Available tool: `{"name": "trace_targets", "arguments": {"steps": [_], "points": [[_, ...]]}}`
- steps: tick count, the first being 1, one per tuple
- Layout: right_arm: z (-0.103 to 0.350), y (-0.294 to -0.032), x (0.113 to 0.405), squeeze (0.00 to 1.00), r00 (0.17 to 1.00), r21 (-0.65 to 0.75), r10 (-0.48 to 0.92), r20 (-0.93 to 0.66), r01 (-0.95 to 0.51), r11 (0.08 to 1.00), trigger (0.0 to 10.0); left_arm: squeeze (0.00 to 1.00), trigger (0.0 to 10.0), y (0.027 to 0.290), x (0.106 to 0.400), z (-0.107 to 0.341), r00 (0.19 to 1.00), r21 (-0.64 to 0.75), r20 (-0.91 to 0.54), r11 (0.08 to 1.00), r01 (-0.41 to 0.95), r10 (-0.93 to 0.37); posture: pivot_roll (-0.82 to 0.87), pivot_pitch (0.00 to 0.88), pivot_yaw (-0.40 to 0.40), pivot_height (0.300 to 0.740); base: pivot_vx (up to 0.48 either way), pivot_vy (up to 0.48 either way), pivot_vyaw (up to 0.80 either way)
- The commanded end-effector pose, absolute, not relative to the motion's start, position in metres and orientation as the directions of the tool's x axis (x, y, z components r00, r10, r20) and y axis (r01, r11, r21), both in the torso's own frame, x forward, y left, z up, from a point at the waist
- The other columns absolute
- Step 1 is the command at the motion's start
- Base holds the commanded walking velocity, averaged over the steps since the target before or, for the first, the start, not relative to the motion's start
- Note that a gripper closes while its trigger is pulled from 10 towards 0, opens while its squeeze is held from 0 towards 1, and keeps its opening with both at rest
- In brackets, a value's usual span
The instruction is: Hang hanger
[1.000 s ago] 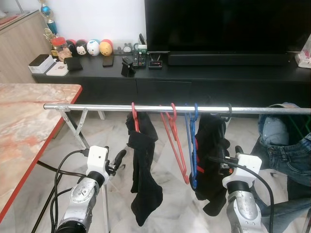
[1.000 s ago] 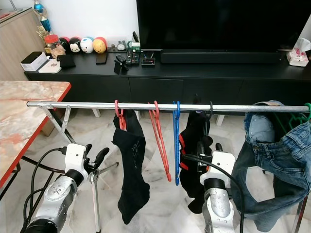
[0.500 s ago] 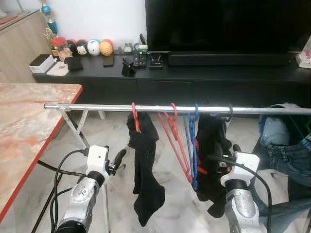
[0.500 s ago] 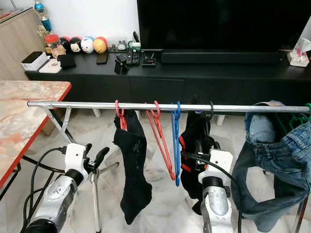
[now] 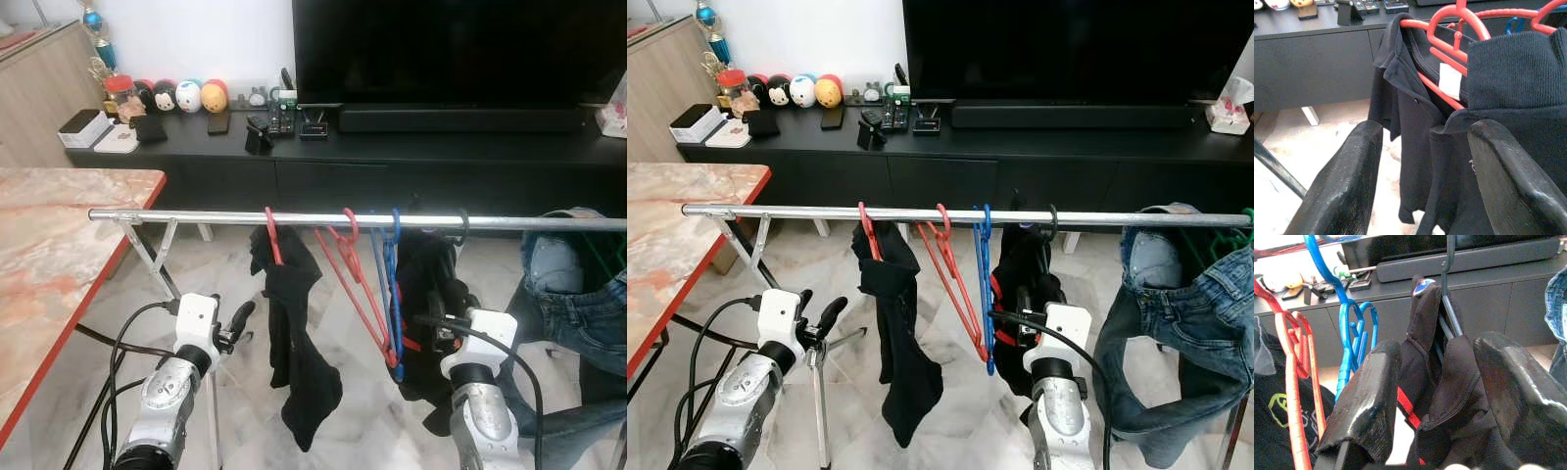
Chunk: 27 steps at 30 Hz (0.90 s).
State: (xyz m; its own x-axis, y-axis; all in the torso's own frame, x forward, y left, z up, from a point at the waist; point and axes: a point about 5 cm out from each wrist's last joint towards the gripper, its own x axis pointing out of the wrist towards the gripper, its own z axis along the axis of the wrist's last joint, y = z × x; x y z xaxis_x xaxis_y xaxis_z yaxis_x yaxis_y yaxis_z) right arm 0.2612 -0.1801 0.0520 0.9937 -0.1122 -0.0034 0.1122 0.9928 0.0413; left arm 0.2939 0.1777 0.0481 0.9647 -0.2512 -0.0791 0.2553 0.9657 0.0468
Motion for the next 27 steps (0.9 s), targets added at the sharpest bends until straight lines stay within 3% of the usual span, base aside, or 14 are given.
{"name": "trace_targets", "arguments": {"steps": [1,27], "points": [[0.0503,-0.1772,0.2617,0.0,0.994,0.042,-0.105,-0.016,0.106,0.994,10.0,0.0,10.0,0.1809,0.292,0.0486,0.965,0.048,-0.073,0.966,0.255,-0.252,0.05,0.0,0.049,0.74,-0.259,0.0,0.0],[0.0501,-0.1766,0.2646,0.0,0.994,0.039,-0.107,-0.022,0.108,0.993,10.0,0.0,10.0,0.1811,0.2935,0.0505,0.967,0.044,-0.068,0.967,0.25,-0.247,0.05,0.0,0.053,0.74,-0.271,0.0,0.0]]}}
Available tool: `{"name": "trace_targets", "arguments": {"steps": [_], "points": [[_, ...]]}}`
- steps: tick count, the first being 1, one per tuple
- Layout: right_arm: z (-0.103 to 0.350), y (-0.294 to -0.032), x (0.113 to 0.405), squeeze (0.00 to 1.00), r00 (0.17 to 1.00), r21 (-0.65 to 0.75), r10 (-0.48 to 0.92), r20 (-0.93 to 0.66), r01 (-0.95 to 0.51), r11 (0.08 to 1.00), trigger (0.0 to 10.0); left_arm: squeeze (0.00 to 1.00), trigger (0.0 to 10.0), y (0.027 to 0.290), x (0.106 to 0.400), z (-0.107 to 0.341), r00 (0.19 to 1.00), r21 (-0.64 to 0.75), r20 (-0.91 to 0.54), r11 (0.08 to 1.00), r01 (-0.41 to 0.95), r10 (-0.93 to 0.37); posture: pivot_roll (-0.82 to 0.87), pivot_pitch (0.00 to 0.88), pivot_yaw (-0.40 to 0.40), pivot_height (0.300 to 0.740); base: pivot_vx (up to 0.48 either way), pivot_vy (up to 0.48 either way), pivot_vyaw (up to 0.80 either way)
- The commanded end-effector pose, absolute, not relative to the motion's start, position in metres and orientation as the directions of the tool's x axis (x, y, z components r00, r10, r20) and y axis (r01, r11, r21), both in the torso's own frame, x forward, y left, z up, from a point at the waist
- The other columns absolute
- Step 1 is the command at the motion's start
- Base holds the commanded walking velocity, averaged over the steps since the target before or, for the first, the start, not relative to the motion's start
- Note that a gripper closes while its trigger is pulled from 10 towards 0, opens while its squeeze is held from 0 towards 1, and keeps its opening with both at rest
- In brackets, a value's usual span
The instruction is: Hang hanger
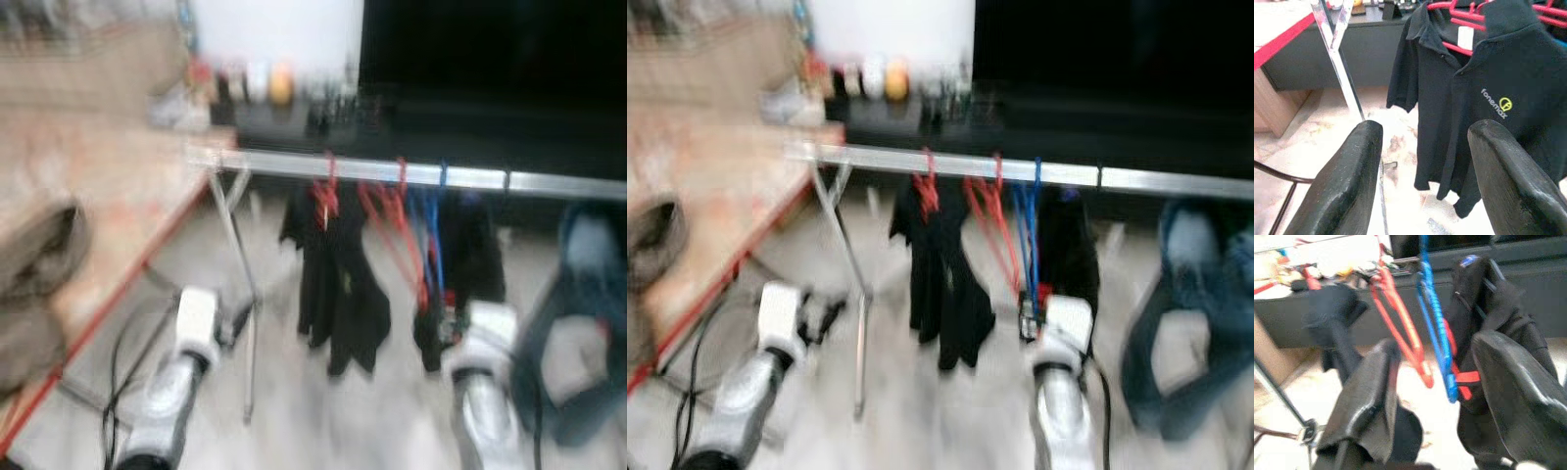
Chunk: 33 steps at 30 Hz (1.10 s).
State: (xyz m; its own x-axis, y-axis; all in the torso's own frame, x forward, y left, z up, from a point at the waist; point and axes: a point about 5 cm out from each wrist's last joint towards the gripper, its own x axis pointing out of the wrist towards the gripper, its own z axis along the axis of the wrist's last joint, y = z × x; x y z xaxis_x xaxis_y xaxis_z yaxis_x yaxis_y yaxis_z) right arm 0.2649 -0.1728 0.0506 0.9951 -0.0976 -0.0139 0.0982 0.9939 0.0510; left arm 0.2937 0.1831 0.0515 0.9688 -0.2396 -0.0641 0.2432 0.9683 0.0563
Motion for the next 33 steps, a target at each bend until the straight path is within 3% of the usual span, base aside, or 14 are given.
{"name": "trace_targets", "arguments": {"steps": [1,27,33], "points": [[0.0501,-0.1767,0.2646,0.0,0.994,0.039,-0.107,-0.022,0.108,0.993,10.0,0.0,10.0,0.1813,0.2936,0.0505,0.967,0.045,-0.068,0.967,0.25,-0.246,0.05,0.0,0.053,0.74,-0.281,0.0,0.0],[0.0518,-0.1799,0.2683,0.0,0.992,0.065,-0.125,-0.027,0.127,0.99,10.0,0.0,10.0,0.1806,0.2927,0.0476,0.966,0.069,-0.091,0.967,0.247,-0.24,0.04,0.004,0.046,0.74,-0.029,0.0,0.0],[0.0523,-0.1799,0.2687,0.0,0.992,0.053,-0.125,-0.025,0.126,0.991,10.0,0.0,10.0,0.1803,0.2928,0.0473,0.966,0.074,-0.095,0.966,0.25,-0.242,0.04,0.004,0.046,0.74,0.0,0.0,-0.47]]}}
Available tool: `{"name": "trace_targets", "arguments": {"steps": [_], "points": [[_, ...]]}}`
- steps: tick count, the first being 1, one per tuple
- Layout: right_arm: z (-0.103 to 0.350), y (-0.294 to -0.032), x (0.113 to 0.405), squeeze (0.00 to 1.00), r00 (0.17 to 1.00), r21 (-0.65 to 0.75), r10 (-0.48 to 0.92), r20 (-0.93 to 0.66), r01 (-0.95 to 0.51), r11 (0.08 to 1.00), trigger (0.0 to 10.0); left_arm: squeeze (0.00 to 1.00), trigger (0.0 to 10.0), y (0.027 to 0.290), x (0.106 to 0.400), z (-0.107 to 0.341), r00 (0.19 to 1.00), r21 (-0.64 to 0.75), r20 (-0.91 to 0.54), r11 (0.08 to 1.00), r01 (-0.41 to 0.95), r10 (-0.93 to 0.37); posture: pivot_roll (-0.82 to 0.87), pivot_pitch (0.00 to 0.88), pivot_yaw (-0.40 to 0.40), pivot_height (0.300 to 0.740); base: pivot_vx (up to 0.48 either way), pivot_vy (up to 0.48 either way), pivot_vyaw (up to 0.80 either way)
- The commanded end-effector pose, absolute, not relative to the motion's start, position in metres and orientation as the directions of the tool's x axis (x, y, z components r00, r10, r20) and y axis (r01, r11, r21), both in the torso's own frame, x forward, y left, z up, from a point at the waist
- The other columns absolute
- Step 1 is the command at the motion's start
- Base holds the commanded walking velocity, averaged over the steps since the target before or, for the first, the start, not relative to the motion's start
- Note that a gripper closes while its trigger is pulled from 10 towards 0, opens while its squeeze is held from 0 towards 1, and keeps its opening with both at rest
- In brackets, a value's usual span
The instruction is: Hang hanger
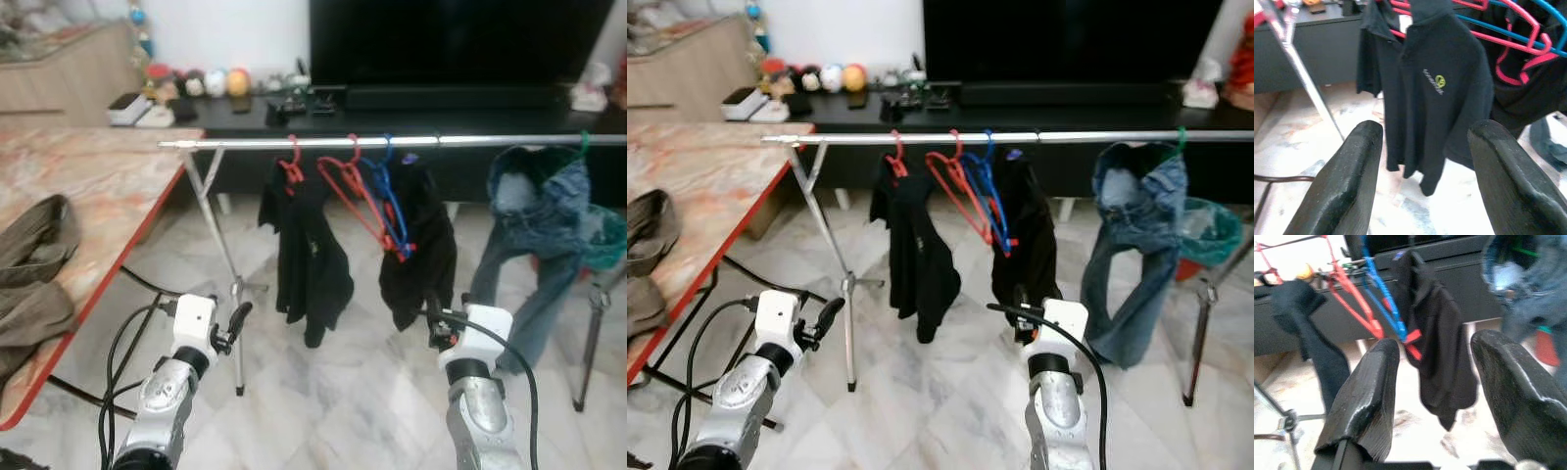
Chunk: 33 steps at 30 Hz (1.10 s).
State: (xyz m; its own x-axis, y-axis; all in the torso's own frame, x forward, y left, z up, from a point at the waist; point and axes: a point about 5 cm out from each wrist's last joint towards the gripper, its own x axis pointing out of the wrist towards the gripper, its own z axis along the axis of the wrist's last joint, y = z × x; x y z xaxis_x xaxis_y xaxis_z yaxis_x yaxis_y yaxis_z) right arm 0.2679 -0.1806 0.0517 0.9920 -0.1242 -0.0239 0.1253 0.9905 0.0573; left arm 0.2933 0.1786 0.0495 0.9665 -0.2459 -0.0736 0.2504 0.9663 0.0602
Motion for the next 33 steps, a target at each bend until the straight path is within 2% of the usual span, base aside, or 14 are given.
{"name": "trace_targets", "arguments": {"steps": [1,12,29,33], "points": [[0.0524,-0.1796,0.2687,0.0,0.992,0.049,-0.123,-0.023,0.124,0.991,10.0,0.0,10.0,0.1804,0.2928,0.0471,0.966,0.075,-0.096,0.966,0.249,-0.242,0.04,0.004,0.046,0.74,0.0,-0.24,0.0],[0.0517,-0.1795,0.2678,0.0,0.992,0.047,-0.122,-0.028,0.123,0.991,10.0,0.0,10.0,0.1799,0.2921,0.0468,0.965,0.076,-0.096,0.964,0.253,-0.246,0.04,0.001,0.047,0.74,0.0,-0.245,0.0],[0.0503,-0.1768,0.2686,0.0,0.993,0.041,-0.109,-0.035,0.11,0.993,10.0,0.0,10.0,0.1792,0.2917,0.0461,0.964,0.079,-0.098,0.963,0.257,-0.249,0.04,0.0,0.044,0.74,0.0,-0.379,0.0],[0.0506,-0.1768,0.2685,0.0,0.993,0.041,-0.109,-0.035,0.11,0.993,10.0,0.0,10.0,0.1804,0.2917,0.0451,0.965,0.068,-0.106,0.966,0.25,-0.242,0.04,0.0,0.045,0.74,0.0,0.0,0.0]]}}
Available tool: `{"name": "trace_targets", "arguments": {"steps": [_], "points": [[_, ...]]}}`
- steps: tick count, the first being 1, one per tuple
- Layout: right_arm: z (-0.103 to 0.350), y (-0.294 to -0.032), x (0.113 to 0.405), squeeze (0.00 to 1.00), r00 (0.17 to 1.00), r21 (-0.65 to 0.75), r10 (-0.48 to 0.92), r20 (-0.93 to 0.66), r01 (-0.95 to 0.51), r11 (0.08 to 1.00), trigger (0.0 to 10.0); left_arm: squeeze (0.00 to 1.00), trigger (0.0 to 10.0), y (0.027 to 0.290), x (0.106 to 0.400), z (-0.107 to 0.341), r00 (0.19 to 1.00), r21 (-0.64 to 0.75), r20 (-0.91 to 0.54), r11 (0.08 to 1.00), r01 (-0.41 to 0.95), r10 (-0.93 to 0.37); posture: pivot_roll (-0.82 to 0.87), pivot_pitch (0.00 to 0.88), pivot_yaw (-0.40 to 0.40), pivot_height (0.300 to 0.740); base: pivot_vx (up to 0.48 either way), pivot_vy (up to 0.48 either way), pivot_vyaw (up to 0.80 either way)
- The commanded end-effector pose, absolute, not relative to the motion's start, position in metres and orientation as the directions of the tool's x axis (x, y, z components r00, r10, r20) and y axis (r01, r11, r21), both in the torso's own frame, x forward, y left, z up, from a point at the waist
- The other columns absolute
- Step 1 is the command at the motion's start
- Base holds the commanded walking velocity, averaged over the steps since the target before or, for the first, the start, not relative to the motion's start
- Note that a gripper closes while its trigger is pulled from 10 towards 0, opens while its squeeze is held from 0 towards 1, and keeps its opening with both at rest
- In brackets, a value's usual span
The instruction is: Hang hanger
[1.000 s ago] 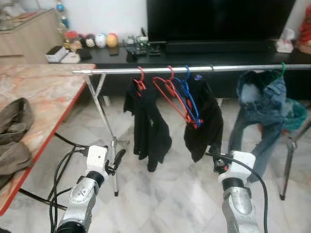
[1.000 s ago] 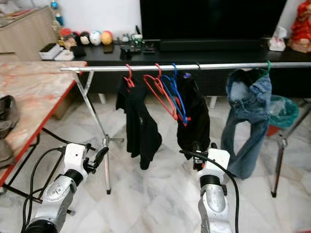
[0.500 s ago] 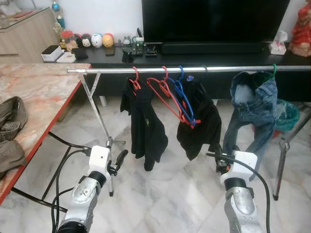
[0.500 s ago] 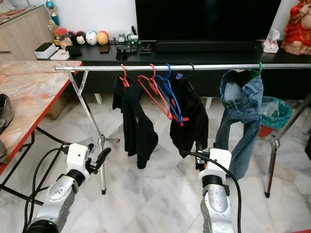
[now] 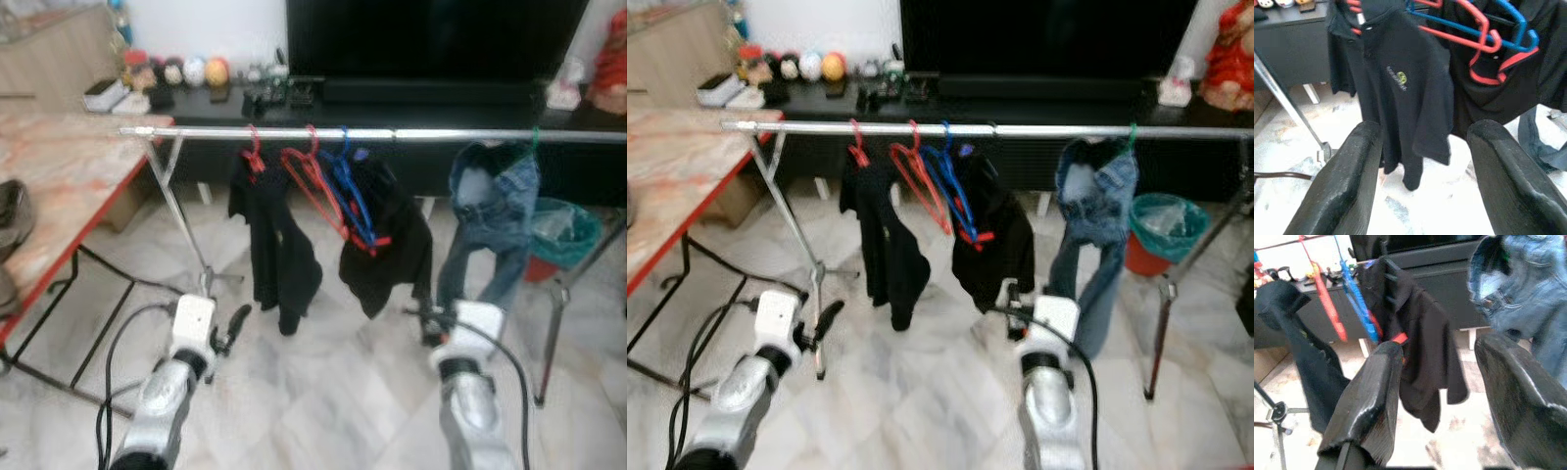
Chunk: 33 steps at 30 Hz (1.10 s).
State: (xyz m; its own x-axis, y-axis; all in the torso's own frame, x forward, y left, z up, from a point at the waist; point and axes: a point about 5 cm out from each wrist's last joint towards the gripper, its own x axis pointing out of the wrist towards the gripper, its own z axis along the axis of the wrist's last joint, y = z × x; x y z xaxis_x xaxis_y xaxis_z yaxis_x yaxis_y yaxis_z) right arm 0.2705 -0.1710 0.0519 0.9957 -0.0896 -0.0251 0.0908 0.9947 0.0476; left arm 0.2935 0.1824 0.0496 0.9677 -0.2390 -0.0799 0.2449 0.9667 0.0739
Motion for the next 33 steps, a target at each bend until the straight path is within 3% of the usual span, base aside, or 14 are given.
{"name": "trace_targets", "arguments": {"steps": [1,19,25,33], "points": [[0.0506,-0.1769,0.2685,0.0,0.993,0.041,-0.11,-0.035,0.111,0.993,10.0,0.0,10.0,0.1804,0.2917,0.0451,0.965,0.068,-0.106,0.966,0.25,-0.242,0.04,0.0,0.045,0.74,0.0,0.0,0.0],[0.0509,-0.1798,0.2695,0.0,0.991,0.043,-0.126,-0.035,0.128,0.991,10.0,0.0,10.0,0.1811,0.2929,0.0466,0.965,0.071,-0.1,0.966,0.25,-0.242,0.04,0.004,0.046,0.74,0.0,0.0,0.0],[0.0506,-0.1797,0.2692,0.0,0.992,0.04,-0.124,-0.037,0.126,0.991,10.0,0.0,10.0,0.1812,0.2925,0.0463,0.966,0.073,-0.1,0.966,0.247,-0.24,0.04,0.006,0.045,0.74,0.0,-0.418,0.0],[0.0503,-0.1799,0.269,0.0,0.991,0.043,-0.126,-0.038,0.128,0.991,10.0,0.0,10.0,0.1812,0.2923,0.0461,0.966,0.075,-0.103,0.966,0.246,-0.238,0.04,0.008,0.045,0.74,0.0,0.0,0.0]]}}
